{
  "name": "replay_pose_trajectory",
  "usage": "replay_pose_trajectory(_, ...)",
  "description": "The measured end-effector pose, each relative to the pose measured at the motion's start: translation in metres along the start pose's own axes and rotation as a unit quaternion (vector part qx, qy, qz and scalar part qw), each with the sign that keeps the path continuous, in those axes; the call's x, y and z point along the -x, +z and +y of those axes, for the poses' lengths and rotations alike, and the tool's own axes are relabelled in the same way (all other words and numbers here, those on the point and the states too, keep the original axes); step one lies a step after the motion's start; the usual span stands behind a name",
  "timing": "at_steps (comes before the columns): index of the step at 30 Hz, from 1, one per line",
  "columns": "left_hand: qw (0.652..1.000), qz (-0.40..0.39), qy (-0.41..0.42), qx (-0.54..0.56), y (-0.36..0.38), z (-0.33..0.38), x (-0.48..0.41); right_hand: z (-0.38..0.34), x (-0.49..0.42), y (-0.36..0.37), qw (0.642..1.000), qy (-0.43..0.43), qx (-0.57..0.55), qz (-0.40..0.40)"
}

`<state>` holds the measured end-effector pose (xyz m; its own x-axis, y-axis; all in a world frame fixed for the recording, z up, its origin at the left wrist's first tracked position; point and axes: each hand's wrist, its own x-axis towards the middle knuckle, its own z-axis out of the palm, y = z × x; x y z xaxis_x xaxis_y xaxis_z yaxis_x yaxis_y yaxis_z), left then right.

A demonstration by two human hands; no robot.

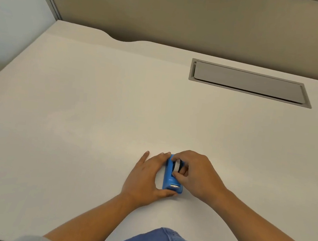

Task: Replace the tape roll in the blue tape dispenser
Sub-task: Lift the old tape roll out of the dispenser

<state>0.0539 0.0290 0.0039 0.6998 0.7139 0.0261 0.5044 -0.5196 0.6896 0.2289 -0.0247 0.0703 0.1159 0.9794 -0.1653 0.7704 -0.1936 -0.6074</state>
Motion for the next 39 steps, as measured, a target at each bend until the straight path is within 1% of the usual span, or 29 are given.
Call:
replay_pose_trajectory(15,1.0,0.004,0.002,-0.018,-0.001,0.001,0.0,-0.008,-0.01,-0.014,0.999,-0.009,0.027,-0.043)
replay_pose_trajectory(23,1.0,0.006,0.0,-0.023,0.0,0.001,0.0,-0.011,-0.012,-0.016,0.997,-0.021,0.061,-0.048)
replay_pose_trajectory(32,1.0,0.006,0.009,-0.025,0.001,-0.001,0.0,-0.014,-0.013,-0.017,0.996,-0.02,0.073,-0.052)
replay_pose_trajectory(37,0.996,-0.011,0.032,-0.079,0.002,-0.001,-0.002,-0.017,-0.014,-0.018,0.995,-0.021,0.074,-0.057)
replay_pose_trajectory(39,0.996,-0.011,0.029,-0.086,0.002,0.0,-0.003,-0.018,-0.015,-0.019,0.995,-0.021,0.079,-0.064)
